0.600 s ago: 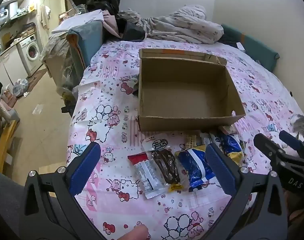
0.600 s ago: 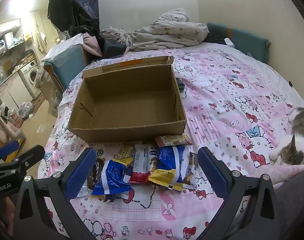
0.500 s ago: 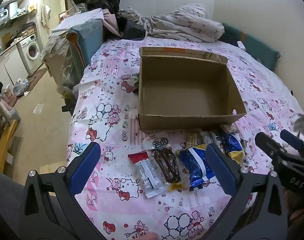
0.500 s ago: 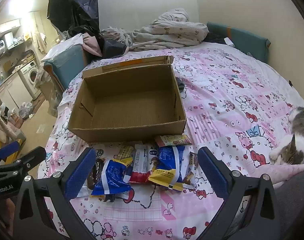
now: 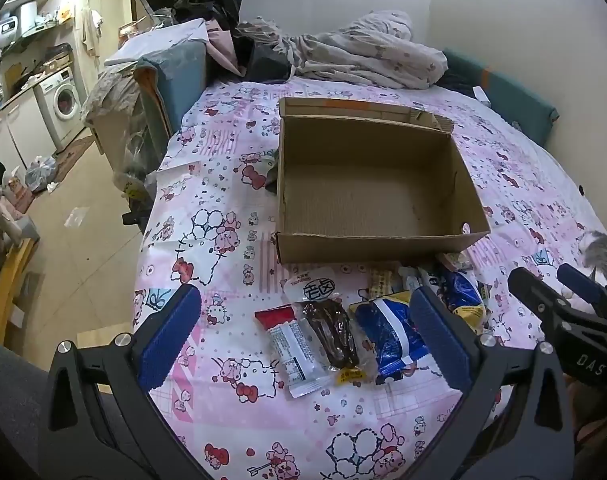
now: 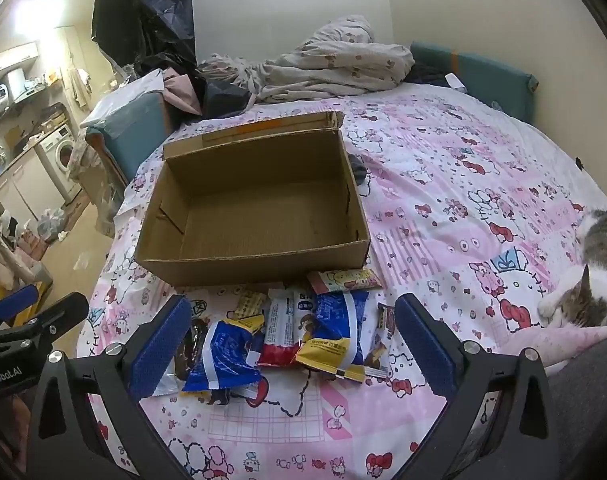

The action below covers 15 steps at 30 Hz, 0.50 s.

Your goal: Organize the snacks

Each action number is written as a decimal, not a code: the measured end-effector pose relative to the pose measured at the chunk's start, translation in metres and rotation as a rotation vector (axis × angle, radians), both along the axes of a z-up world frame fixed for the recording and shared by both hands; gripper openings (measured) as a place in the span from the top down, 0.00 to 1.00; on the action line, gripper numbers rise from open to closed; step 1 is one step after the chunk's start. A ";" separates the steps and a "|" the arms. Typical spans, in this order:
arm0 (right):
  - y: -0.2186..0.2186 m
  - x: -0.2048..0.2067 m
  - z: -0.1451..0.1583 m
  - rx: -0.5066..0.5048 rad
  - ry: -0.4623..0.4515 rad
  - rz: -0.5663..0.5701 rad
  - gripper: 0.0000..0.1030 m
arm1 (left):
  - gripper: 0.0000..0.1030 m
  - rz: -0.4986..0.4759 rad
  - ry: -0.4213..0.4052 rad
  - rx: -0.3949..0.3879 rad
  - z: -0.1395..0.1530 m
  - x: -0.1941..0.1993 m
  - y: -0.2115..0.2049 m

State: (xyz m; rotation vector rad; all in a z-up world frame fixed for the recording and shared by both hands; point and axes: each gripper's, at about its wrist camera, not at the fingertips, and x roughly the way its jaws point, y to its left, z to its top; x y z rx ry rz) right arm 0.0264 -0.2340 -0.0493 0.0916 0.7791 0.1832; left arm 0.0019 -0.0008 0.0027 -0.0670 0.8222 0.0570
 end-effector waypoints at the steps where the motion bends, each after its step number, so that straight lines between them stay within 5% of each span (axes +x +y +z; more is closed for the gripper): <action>1: 0.001 0.000 0.001 0.000 0.000 -0.001 0.00 | 0.00 -0.001 0.000 0.001 0.000 0.000 0.000; 15: 0.002 0.000 0.003 0.004 0.001 -0.002 0.00 | 0.00 -0.013 -0.016 0.011 0.002 -0.002 -0.004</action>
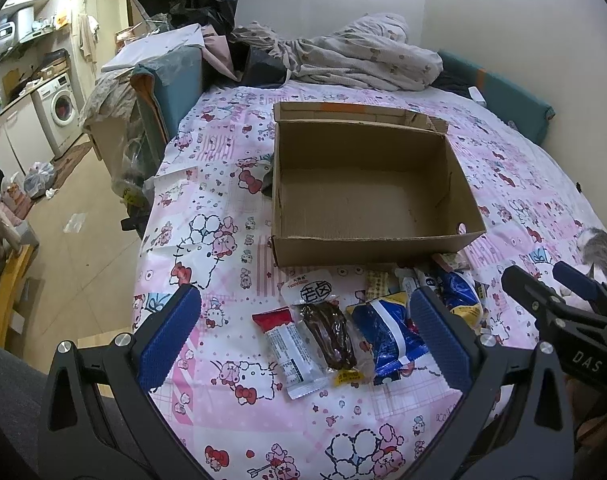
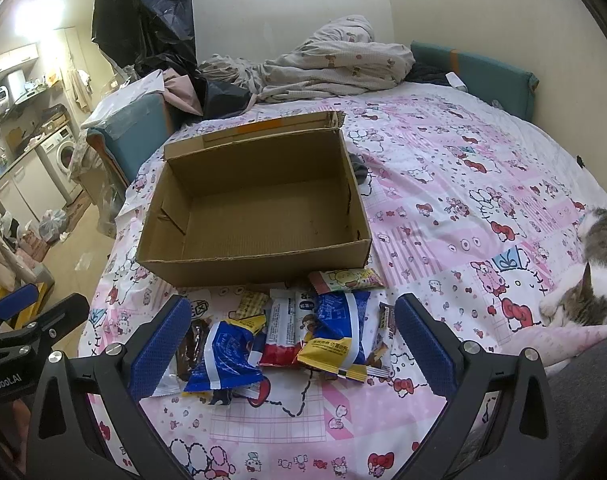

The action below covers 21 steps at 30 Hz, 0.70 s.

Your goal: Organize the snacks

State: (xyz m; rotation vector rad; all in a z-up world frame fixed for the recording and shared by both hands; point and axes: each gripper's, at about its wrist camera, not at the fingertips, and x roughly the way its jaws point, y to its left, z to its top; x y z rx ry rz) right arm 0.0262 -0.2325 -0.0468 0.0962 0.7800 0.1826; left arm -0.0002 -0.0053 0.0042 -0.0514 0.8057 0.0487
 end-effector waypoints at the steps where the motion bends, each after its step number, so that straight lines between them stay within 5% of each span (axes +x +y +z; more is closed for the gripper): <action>1: 0.000 0.000 0.000 0.000 0.000 0.000 0.00 | 0.00 0.000 0.000 0.001 0.000 0.000 0.000; 21: 0.001 -0.002 0.001 0.008 -0.004 0.005 0.00 | 0.00 0.008 0.000 -0.013 0.000 0.000 0.003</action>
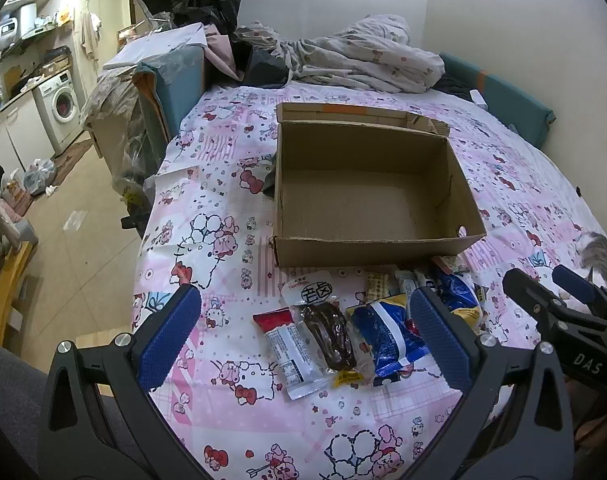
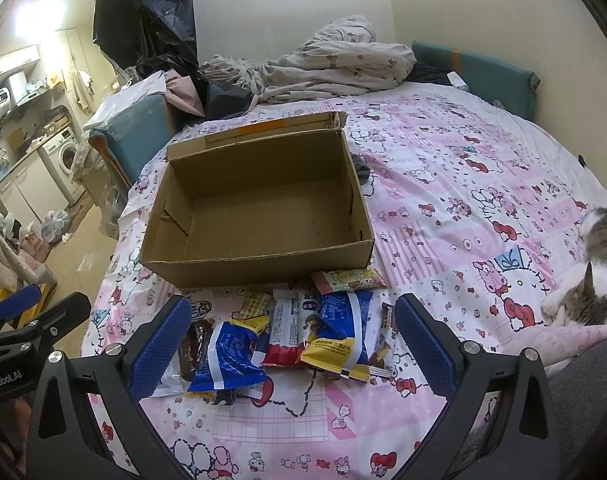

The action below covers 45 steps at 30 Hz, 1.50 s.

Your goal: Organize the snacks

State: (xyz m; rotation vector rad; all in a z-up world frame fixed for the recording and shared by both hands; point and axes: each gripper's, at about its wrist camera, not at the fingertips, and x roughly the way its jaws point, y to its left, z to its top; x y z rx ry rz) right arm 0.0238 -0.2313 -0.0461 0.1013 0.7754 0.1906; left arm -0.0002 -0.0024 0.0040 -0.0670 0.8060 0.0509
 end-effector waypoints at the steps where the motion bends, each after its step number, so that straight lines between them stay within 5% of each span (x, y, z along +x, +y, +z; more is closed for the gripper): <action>1: 0.000 0.000 0.000 0.000 0.000 -0.001 0.00 | 0.00 0.000 0.000 -0.001 0.000 0.000 0.000; 33: -0.006 0.005 0.001 0.043 0.020 -0.006 0.00 | 0.00 -0.002 0.002 0.008 -0.001 0.000 0.002; 39: -0.029 0.019 -0.002 0.158 0.101 -0.027 0.00 | 0.00 0.114 0.075 -0.048 -0.003 0.015 0.039; 45: -0.053 0.028 -0.018 0.236 0.195 -0.099 0.00 | 0.03 0.228 0.298 -0.145 -0.044 0.042 0.073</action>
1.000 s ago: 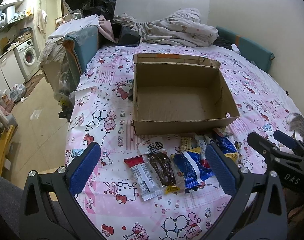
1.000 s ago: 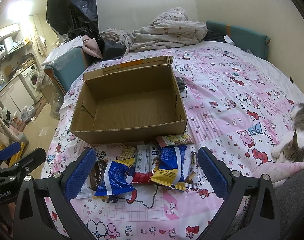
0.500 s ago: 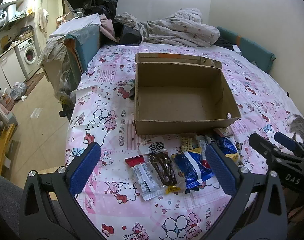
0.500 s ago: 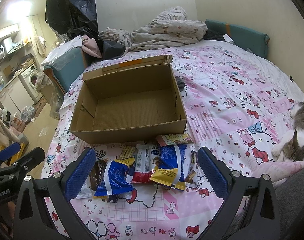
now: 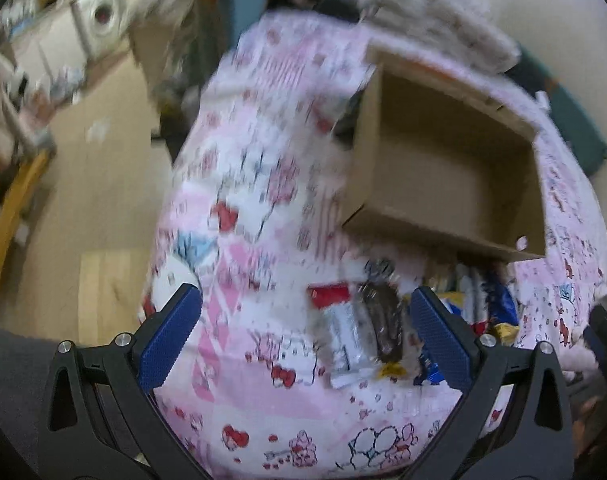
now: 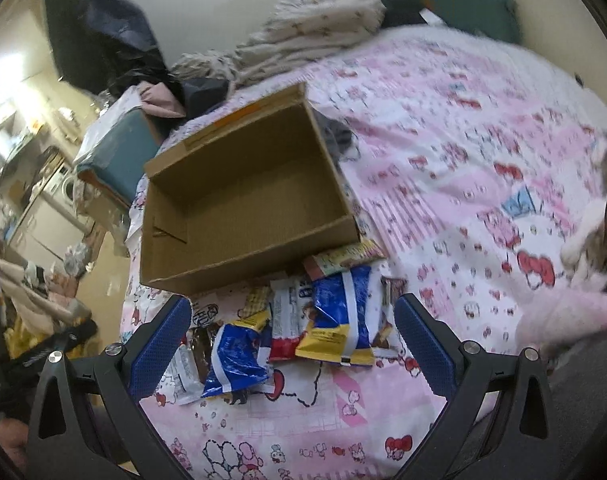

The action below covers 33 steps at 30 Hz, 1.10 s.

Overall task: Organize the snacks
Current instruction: 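Grasp the red-topped white bar with the left tool while the right tool grasps a blue bag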

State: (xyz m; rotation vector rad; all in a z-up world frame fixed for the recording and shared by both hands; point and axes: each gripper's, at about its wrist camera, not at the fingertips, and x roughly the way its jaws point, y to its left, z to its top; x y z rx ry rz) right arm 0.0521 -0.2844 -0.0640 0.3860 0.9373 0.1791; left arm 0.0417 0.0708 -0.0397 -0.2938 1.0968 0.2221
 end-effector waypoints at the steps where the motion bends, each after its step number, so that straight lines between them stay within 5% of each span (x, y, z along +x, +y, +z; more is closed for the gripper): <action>1: -0.002 0.001 -0.002 0.009 0.014 -0.007 0.00 | 0.06 0.011 0.031 -0.017 -0.009 0.003 0.002; 7: -0.005 0.007 -0.016 0.064 0.080 -0.020 0.00 | 0.35 0.072 0.277 -0.168 -0.082 0.018 0.001; 12: -0.008 0.011 -0.023 0.091 0.114 -0.026 0.00 | 0.48 0.053 0.341 -0.189 -0.114 0.025 -0.015; 17: -0.008 0.013 -0.029 0.109 0.140 -0.022 0.00 | 0.48 -0.009 0.360 -0.144 -0.117 0.027 -0.034; 19: -0.004 0.014 -0.031 0.106 0.151 -0.012 0.00 | 0.56 -0.030 0.370 -0.115 -0.117 0.027 -0.042; 20: -0.002 0.014 -0.031 0.101 0.154 -0.004 0.00 | 0.71 -0.035 0.374 -0.099 -0.117 0.026 -0.045; 22: 0.004 0.015 -0.032 0.083 0.161 0.019 0.00 | 0.73 -0.032 0.366 -0.098 -0.115 0.024 -0.047; 26: 0.023 0.027 -0.042 0.074 0.244 0.131 0.20 | 0.73 0.000 0.367 -0.131 -0.098 0.018 -0.044; 28: 0.040 0.038 -0.049 0.078 0.310 0.205 0.21 | 0.73 0.002 0.346 -0.134 -0.088 0.014 -0.041; 33: 0.110 0.055 -0.066 -0.158 0.362 0.430 0.21 | 0.73 -0.007 0.278 -0.129 -0.050 0.003 -0.040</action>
